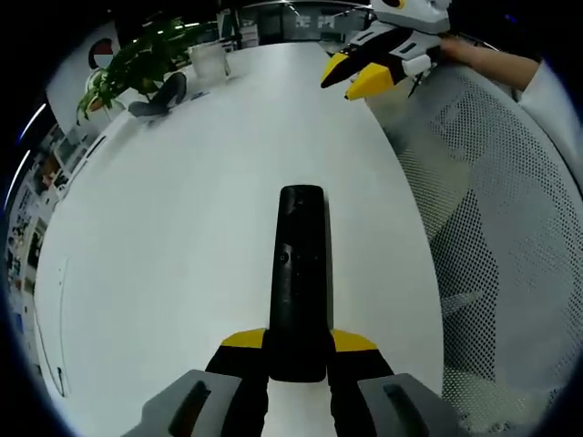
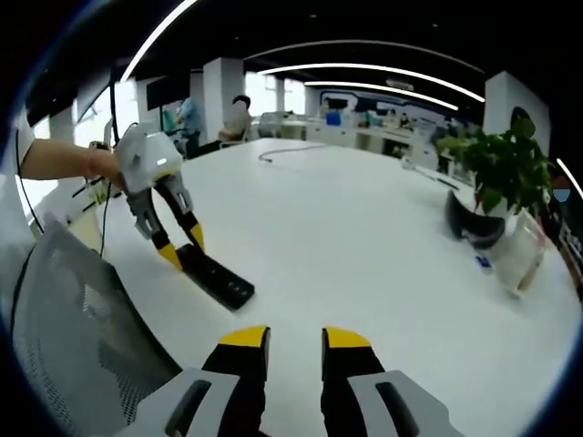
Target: Press the specified remote control buttons in sequence, fully releasing each button before pressing the next.
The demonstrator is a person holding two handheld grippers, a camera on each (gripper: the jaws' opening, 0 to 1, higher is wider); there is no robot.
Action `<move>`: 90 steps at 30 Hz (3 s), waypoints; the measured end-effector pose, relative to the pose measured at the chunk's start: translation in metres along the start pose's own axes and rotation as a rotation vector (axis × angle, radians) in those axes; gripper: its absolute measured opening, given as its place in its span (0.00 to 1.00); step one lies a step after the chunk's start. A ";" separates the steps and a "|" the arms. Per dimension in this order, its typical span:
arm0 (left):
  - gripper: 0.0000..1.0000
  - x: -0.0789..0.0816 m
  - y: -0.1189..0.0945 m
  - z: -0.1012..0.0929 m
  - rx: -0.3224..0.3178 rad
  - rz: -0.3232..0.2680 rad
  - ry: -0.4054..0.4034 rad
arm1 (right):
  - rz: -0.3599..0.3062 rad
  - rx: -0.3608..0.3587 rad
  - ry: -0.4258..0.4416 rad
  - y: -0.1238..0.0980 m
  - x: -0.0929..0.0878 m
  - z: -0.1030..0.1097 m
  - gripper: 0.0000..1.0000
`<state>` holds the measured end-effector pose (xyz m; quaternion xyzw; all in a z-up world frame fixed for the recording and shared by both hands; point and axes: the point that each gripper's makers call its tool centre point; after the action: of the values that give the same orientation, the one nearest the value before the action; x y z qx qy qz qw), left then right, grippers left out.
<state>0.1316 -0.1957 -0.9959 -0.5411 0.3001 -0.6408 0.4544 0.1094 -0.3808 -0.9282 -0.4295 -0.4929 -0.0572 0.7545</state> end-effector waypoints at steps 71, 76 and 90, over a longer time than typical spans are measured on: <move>0.24 0.011 -0.016 -0.064 0.056 -0.221 -0.188 | 0.191 0.200 -0.132 0.017 -0.019 0.041 0.04; 0.24 0.009 -0.017 -0.068 0.025 -0.302 -0.166 | 0.268 0.313 -0.207 0.021 -0.022 0.059 0.00; 0.24 0.011 -0.018 -0.068 0.001 -0.364 -0.179 | 0.397 0.454 -0.334 0.046 -0.026 0.074 0.00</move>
<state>0.0614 -0.2052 -0.9914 -0.6410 0.1552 -0.6619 0.3563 0.0681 -0.3089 -0.9653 -0.3417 -0.5168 0.2729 0.7360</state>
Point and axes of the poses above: the point that each gripper's makers call its tool centre point, and the gripper's own axes: y roughly forward along the fingers, z roughly to its left, x roughly out of its top, and after that the axes turned 14 degrees about x, right-handed
